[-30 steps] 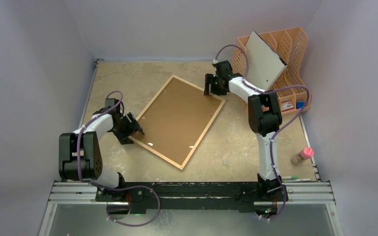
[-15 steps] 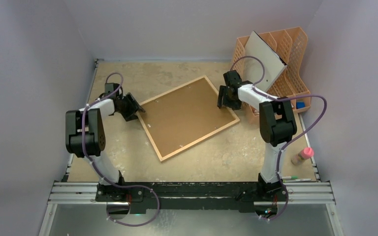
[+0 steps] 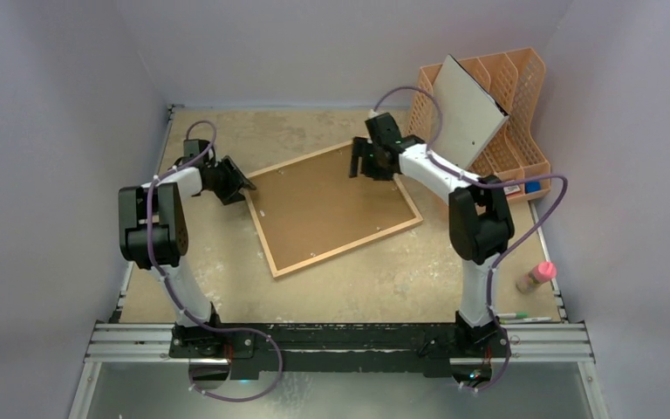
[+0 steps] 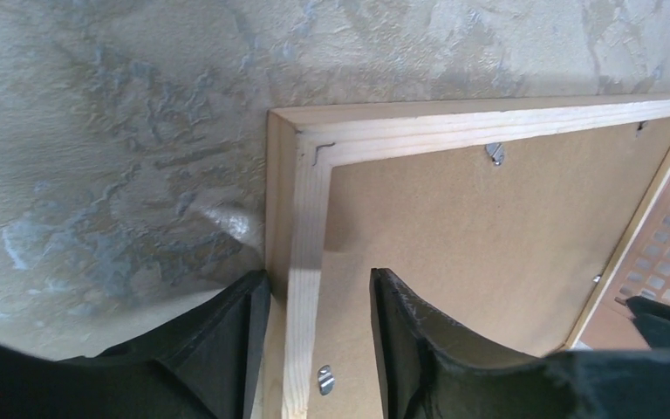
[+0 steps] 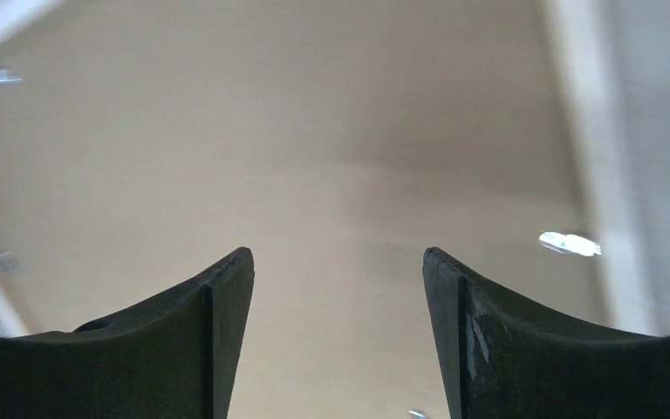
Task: Put the photo into the frame
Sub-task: Adjust the photo frame at the center of the board.
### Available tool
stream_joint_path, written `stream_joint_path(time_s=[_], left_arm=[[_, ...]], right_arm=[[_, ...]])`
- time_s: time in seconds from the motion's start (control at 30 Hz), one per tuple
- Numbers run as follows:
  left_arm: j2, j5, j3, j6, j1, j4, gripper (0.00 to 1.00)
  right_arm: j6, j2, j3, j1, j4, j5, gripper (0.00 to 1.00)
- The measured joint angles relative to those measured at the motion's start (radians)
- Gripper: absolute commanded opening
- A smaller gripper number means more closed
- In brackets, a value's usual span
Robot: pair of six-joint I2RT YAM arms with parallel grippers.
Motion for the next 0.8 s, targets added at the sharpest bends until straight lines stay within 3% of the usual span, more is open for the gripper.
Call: stream_joint_path(time_s=[0.1, 0.3, 0.4, 0.63, 0.8], left_arm=[[-0.019, -0.01, -0.028, 0.009, 0.003, 0.0, 0.34], [-0.077, -0.03, -0.085, 0.036, 0.003, -0.027, 0.23], [-0.093, -0.035, -0.104, 0.042, 0.003, -0.028, 0.12], [-0.108, -0.034, -0.116, 0.048, 0.003, -0.024, 0.03], [-0.114, -0.024, -0.134, 0.051, 0.006, -0.001, 0.02]], right_arm=[[0.004, 0.031, 0.093, 0.079, 0.047, -0.071, 0.69], [0.052, 0.131, 0.171, 0.187, 0.212, -0.327, 0.5], [0.078, 0.223, 0.233, 0.214, 0.247, -0.415, 0.42], [0.179, 0.379, 0.301, 0.256, 0.299, -0.551, 0.33], [0.248, 0.42, 0.312, 0.279, 0.304, -0.604, 0.29]])
